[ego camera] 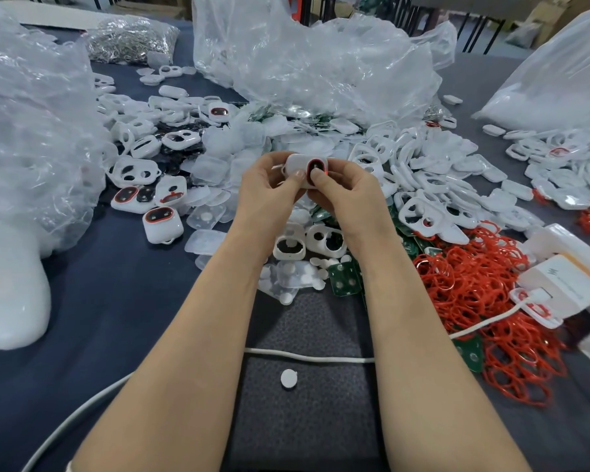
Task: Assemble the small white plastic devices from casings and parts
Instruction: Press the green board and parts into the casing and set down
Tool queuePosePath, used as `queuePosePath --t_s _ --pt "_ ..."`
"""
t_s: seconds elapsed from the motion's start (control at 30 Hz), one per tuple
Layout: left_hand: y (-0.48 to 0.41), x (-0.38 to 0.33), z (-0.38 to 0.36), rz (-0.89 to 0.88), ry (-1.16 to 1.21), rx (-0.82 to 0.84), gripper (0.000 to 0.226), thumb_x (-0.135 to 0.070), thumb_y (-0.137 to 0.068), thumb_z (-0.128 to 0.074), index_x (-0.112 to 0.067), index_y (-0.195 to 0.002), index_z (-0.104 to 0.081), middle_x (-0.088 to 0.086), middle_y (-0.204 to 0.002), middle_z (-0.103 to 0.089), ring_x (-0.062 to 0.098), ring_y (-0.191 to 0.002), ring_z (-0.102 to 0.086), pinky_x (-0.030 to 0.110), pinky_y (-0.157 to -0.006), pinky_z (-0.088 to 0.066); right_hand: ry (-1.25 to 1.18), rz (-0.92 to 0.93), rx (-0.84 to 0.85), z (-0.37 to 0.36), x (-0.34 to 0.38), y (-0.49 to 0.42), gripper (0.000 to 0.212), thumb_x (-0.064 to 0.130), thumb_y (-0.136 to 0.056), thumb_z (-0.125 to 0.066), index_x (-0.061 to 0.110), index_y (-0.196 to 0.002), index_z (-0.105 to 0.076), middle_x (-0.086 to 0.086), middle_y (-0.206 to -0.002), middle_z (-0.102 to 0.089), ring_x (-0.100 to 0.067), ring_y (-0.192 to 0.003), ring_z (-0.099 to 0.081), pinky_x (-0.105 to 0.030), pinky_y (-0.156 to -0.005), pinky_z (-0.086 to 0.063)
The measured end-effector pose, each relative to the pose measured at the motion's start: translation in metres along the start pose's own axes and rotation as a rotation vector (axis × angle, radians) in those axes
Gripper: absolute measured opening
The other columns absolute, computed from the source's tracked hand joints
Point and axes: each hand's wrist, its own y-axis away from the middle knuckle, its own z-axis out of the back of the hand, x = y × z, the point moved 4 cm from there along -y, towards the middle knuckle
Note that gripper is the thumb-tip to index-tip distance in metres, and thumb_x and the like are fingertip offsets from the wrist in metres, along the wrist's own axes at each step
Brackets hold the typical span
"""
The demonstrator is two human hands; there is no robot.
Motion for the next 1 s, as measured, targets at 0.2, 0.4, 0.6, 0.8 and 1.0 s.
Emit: queuePosePath --t_s 0.2,0.4,0.6,0.8,1.0 --pt "-0.0021 0.0024 0.0023 0.082 0.113 -0.030 0.018 0.003 -0.092 -0.055 -0.015 -0.091 -0.059 0.007 -0.089 -0.067 0.014 -0.081 -0.067 0.018 -0.072 -0.055 0.063 0.021 0.027 -0.0029 0.0010 0.0002 0.016 0.009 -0.089 -0.064 0.014 -0.105 -0.065 -0.011 -0.103 -0.069 -0.022 -0.099 -0.067 -0.032 -0.087 -0.056" --pt "-0.0026 0.0059 0.0025 0.144 0.183 -0.025 0.009 -0.005 -0.091 -0.061 -0.013 -0.096 -0.060 0.009 -0.095 -0.068 0.014 -0.086 -0.069 0.019 -0.074 -0.055 0.096 0.035 0.017 -0.0037 0.0007 -0.0002 0.016 0.009 -0.089 -0.064 0.017 -0.103 -0.063 -0.010 -0.104 -0.067 -0.023 -0.102 -0.065 -0.031 -0.084 -0.056" --pt "-0.0044 0.0056 0.0015 0.057 -0.018 -0.057 0.010 -0.004 -0.095 -0.055 -0.007 -0.105 -0.055 0.019 -0.105 -0.066 0.025 -0.094 -0.067 0.024 -0.078 -0.057 0.095 0.028 -0.003 -0.0033 -0.0002 -0.0005 0.014 0.010 -0.087 -0.066 0.017 -0.099 -0.064 -0.013 -0.105 -0.067 -0.025 -0.102 -0.066 -0.035 -0.085 -0.057" --pt "-0.0029 0.0041 0.0006 0.040 0.060 -0.029 0.009 -0.006 -0.095 -0.055 -0.013 -0.099 -0.058 0.006 -0.094 -0.067 0.015 -0.087 -0.067 0.022 -0.078 -0.056 0.081 0.012 -0.015 -0.0029 0.0001 -0.0002 0.026 0.013 -0.088 -0.066 0.013 -0.114 -0.063 -0.010 -0.107 -0.067 -0.020 -0.098 -0.067 -0.032 -0.086 -0.056" --pt "-0.0022 0.0049 -0.0020 0.041 0.062 0.012 0.014 -0.003 -0.095 -0.053 -0.016 -0.097 -0.059 0.007 -0.095 -0.068 0.015 -0.088 -0.068 0.021 -0.078 -0.055 0.114 0.032 -0.065 -0.0032 0.0015 -0.0010 0.011 0.014 -0.089 -0.065 0.012 -0.099 -0.062 -0.013 -0.104 -0.067 -0.027 -0.100 -0.066 -0.038 -0.086 -0.056"
